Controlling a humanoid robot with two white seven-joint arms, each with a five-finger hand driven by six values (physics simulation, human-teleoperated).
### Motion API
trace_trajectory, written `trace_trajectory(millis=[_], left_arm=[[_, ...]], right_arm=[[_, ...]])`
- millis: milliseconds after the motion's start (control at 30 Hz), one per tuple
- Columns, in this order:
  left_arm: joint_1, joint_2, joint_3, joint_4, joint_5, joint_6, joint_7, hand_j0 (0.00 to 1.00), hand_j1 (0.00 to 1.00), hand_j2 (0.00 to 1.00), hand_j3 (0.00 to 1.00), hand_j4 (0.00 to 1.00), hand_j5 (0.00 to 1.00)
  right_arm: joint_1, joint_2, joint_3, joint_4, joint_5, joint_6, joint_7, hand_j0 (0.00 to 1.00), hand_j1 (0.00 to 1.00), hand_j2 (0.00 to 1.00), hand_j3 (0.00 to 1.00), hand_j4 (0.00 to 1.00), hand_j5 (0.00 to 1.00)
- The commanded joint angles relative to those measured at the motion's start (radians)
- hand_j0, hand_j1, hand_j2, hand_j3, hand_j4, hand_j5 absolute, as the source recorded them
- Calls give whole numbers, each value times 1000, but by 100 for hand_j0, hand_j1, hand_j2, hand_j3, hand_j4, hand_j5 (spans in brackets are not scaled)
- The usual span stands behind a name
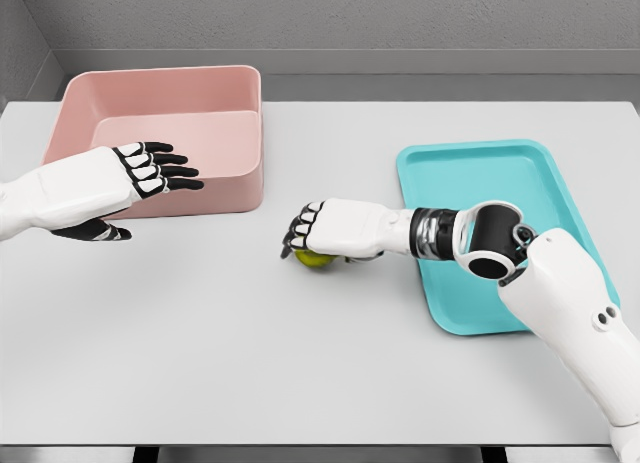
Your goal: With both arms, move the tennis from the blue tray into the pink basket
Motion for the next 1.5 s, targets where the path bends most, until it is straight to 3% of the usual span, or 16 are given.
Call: trace_trajectory(millis=[0,67,233,300,367,467,533,633,767,833,1200,1467], left_arm=[[0,0,0,0,7,1,0,100,100,100,100,100,100],[0,-1,0,0,7,1,0,100,100,100,100,100,100],[2,-18,-1,2,-21,1,0,100,100,100,100,100,100],[3,-29,-3,2,-41,1,0,100,100,100,100,100,100],[3,-36,-19,2,-58,1,0,100,100,100,100,100,100],[3,-78,-49,2,-122,1,0,100,100,100,100,100,100],[3,-116,-67,2,-174,1,0,100,100,100,100,100,100],[-2,-148,-96,0,-219,1,0,100,100,100,100,100,100],[-14,-171,-110,2,-231,1,0,100,100,100,100,100,100],[-32,-173,-135,2,-231,1,0,100,100,100,100,100,100],[-166,-291,-277,15,-242,1,-65,100,100,100,100,100,100],[-252,-359,-380,81,-256,1,-72,100,100,100,100,100,100]], right_arm=[[0,-1,0,0,-5,3,0,99,99,99,99,99,99],[-2,-2,-5,-9,-10,3,0,99,99,99,99,99,99],[-3,-11,-114,-144,-16,3,0,99,99,99,99,99,99],[8,-59,-189,-212,-22,3,0,100,100,100,100,100,100],[20,-128,-296,-223,-31,3,0,100,100,100,100,100,100],[117,-160,-574,-238,-116,3,0,100,100,100,100,100,100],[212,-251,-704,-238,-292,3,0,100,100,100,100,100,100],[377,-272,-864,-238,-439,3,0,100,100,100,100,100,100],[518,-226,-904,-235,-475,3,0,100,100,100,100,100,100],[548,-214,-935,-226,-494,3,0,100,100,100,100,100,100],[551,-182,-930,-194,-519,3,0,100,100,100,100,100,100],[543,-183,-933,-152,-518,3,0,100,100,100,100,100,100]])
